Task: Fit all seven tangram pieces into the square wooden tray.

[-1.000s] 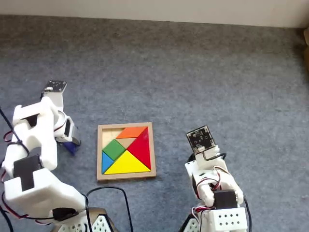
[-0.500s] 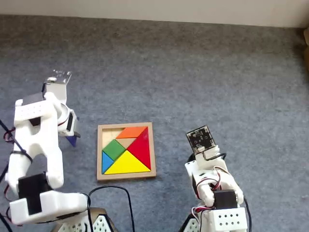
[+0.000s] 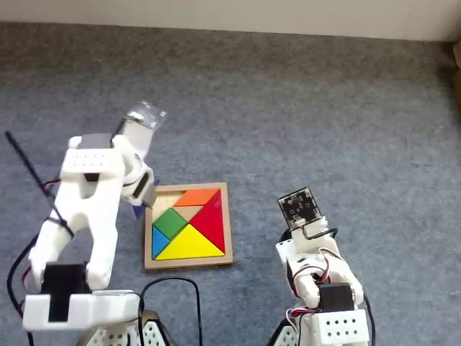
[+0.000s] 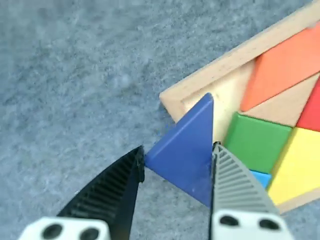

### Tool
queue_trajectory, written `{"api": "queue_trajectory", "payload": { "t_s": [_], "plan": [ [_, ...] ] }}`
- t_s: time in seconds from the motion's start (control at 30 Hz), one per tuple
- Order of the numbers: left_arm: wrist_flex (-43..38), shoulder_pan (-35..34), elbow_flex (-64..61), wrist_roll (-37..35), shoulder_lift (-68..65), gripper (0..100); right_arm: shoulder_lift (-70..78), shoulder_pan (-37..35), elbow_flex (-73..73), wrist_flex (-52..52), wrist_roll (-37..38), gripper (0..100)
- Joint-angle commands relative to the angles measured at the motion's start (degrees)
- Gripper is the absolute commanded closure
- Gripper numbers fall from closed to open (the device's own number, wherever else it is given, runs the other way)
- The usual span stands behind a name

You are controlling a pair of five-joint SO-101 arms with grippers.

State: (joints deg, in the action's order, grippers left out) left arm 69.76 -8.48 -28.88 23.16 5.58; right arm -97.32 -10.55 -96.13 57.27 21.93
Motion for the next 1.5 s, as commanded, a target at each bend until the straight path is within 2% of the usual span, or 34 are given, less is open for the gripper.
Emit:
{"api": "queue_trajectory", "payload": {
  "t_s": [0.0, 0.13, 0.3, 0.57, 0.87, 0.97, 1.17, 1.27, 1.47],
  "plan": [
    [0.26, 1.36, 6.02, 4.13, -4.35, 85, -1.10, 0.92, -6.29, 0.40, 0.70, 98.9],
    [0.53, 1.36, 10.24, 5.63, -9.54, 84, -1.10, 0.92, -6.29, 0.40, 0.70, 98.9],
    [0.53, 2.07, 12.79, 5.45, -13.23, 75, -1.10, 0.92, -6.29, 0.40, 0.70, 98.9],
    [3.78, 7.43, 13.05, 5.45, -13.32, 76, -1.10, 0.92, -6.29, 0.40, 0.70, 98.9],
    [6.33, 8.22, 14.11, 3.87, -12.44, 75, -1.10, 0.92, -6.29, 0.40, 0.70, 98.9],
    [8.97, 7.69, 16.22, 1.93, -8.48, 75, -1.10, 0.92, -6.29, 0.40, 0.70, 98.9],
    [8.97, 4.18, 16.22, 1.76, -1.54, 76, -1.10, 1.01, -6.29, 0.40, 0.70, 98.9],
    [8.62, 0.92, 16.31, 1.76, -2.77, 76, -1.10, 1.01, -6.29, 0.40, 0.70, 98.9],
    [1.93, -5.76, 16.84, 1.85, -10.24, 76, -1.10, 1.01, -6.29, 0.40, 0.70, 98.9]
  ]
}}
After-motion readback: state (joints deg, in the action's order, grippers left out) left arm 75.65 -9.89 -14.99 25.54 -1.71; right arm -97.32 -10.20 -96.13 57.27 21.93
